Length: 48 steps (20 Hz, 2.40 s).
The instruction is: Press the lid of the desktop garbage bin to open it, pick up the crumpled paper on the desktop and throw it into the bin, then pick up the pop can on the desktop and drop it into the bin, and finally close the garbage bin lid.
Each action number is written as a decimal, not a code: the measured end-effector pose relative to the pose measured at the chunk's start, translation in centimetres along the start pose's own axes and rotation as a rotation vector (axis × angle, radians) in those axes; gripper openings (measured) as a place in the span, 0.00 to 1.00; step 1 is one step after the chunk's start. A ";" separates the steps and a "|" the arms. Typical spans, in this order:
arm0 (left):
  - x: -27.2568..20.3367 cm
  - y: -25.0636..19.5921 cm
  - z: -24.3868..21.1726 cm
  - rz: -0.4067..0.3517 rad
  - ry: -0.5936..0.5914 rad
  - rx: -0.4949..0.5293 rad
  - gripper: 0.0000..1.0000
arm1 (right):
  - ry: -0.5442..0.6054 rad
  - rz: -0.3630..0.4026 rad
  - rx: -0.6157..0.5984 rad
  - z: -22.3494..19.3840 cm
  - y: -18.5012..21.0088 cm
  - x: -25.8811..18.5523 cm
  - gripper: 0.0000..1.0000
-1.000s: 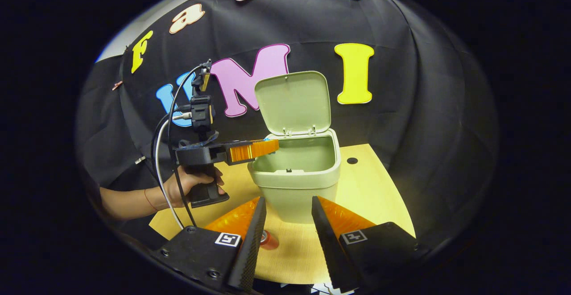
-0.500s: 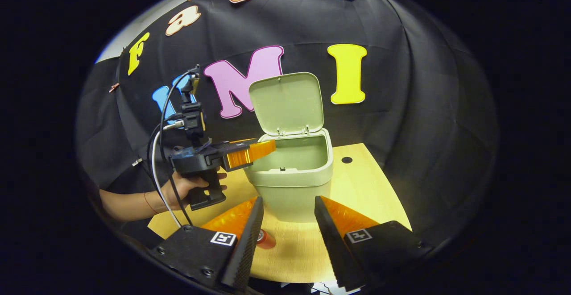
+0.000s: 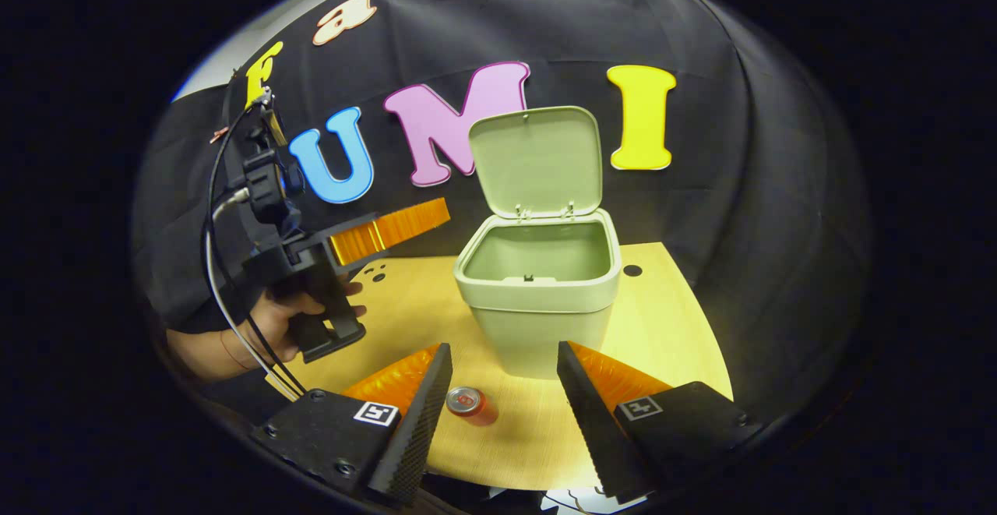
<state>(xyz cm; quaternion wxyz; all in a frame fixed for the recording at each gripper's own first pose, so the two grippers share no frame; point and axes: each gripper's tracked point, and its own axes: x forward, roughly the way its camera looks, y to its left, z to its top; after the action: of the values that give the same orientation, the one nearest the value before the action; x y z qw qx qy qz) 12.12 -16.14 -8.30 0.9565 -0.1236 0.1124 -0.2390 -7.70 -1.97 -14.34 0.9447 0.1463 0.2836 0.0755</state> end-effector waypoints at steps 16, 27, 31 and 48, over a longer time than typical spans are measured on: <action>-10.8 8.5 -4.7 0.258 0.123 -0.100 0.96 | 0.284 0.154 -0.274 -12.0 5.1 8.0 0.88; -16.0 11.4 -7.2 0.371 0.168 -0.099 0.96 | 0.422 0.163 -0.343 -17.9 4.5 13.0 0.89; -16.7 12.2 -7.7 0.392 0.179 -0.097 0.96 | 0.449 0.163 -0.358 -19.0 4.5 13.8 0.87; -17.2 13.3 -8.8 0.400 0.212 -0.108 0.96 | 0.495 0.151 -0.327 -20.2 4.4 16.0 0.84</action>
<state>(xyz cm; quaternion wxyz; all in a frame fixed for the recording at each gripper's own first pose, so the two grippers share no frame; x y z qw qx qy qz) 0.59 2.02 -17.81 0.9598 -0.1239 0.2469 -0.0497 -5.94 10.49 -37.26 0.8495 -0.0098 0.4777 0.2236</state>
